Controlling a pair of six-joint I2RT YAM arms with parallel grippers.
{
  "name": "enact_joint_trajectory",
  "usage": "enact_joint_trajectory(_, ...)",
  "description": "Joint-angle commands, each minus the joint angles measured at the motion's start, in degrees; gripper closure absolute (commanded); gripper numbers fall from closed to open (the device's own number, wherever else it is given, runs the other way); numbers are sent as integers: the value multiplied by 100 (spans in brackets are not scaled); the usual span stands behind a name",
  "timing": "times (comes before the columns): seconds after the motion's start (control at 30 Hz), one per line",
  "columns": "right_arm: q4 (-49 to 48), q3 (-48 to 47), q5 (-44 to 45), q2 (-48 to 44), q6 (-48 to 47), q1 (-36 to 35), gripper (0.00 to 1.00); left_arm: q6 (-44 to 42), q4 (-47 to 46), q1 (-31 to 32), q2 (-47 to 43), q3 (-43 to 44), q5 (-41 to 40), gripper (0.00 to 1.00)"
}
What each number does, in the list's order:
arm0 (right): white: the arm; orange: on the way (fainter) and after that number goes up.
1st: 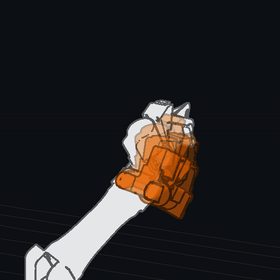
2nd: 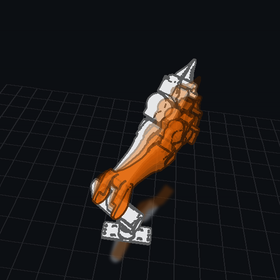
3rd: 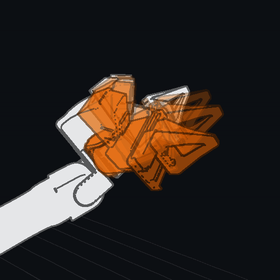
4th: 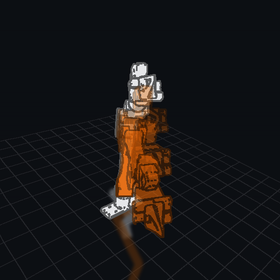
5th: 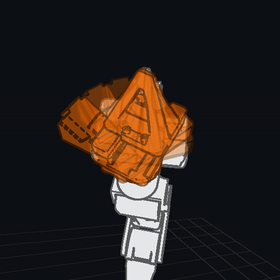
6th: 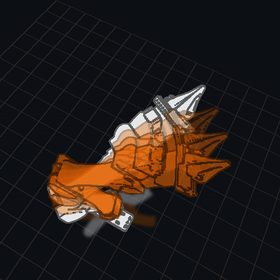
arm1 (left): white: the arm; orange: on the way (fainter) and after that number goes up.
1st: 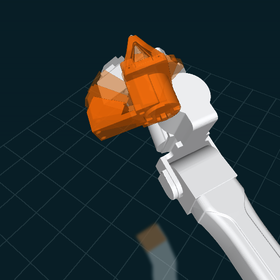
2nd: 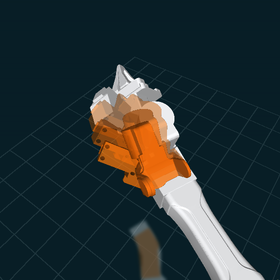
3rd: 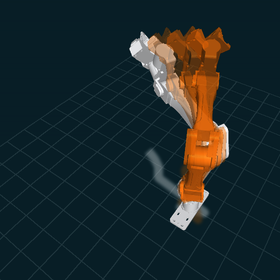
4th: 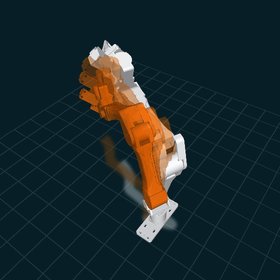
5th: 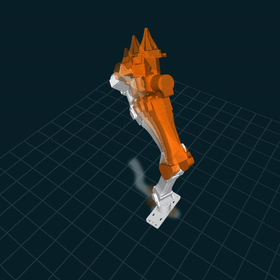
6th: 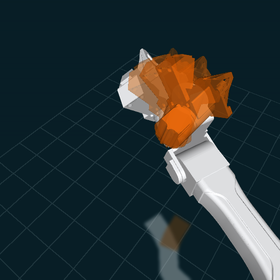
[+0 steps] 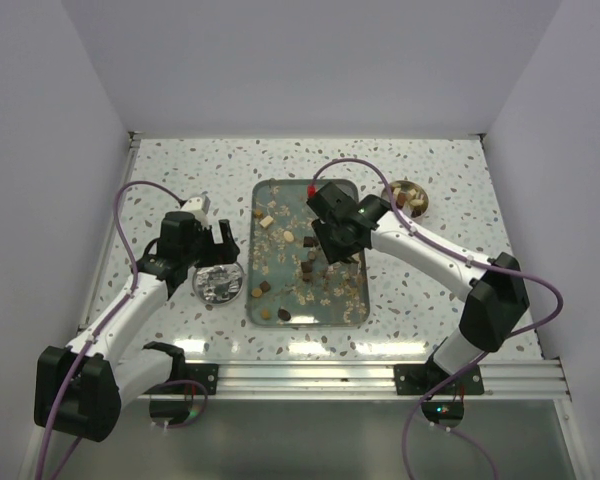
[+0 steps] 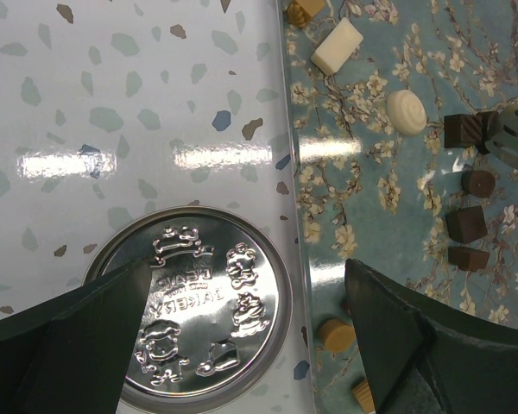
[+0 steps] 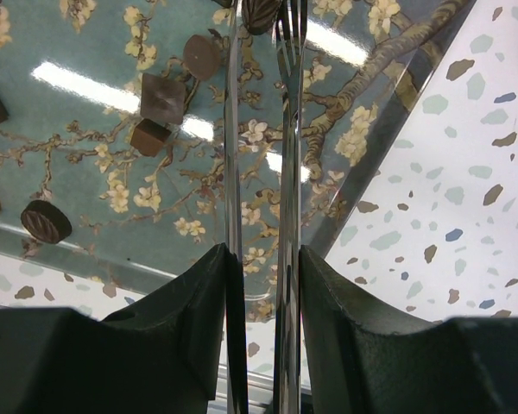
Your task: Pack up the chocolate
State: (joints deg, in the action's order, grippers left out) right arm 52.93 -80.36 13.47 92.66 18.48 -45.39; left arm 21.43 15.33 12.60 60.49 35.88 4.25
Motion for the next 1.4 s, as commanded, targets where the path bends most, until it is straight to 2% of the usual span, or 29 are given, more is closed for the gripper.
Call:
enact_joint_trajectory(0.0, -107, -129, -38, 41, 94, -40, 60, -78, -259, -30, -90, -37, 14, 0)
enact_joint_trajectory(0.3, -37, -42, 23, 77, 147, -49, 61, -86, -259, -21, -90, -46, 6, 0)
enact_joint_trajectory(0.53, -54, -50, 111, 164, 147, -49, 74, -78, -268, -21, -90, -46, 6, 0)
enact_joint_trajectory(0.87, 473, -981, 630, 138, -204, 126, 78, -113, -241, -29, -108, -28, -3, 0)
enact_joint_trajectory(1.0, 429, -921, 586, 15, -301, 486, 78, -95, -232, -30, -125, -37, -3, 0)
enact_joint_trajectory(1.37, 561, -991, 542, -617, -968, 2226, 78, -130, -215, -21, -116, -20, 5, 0)
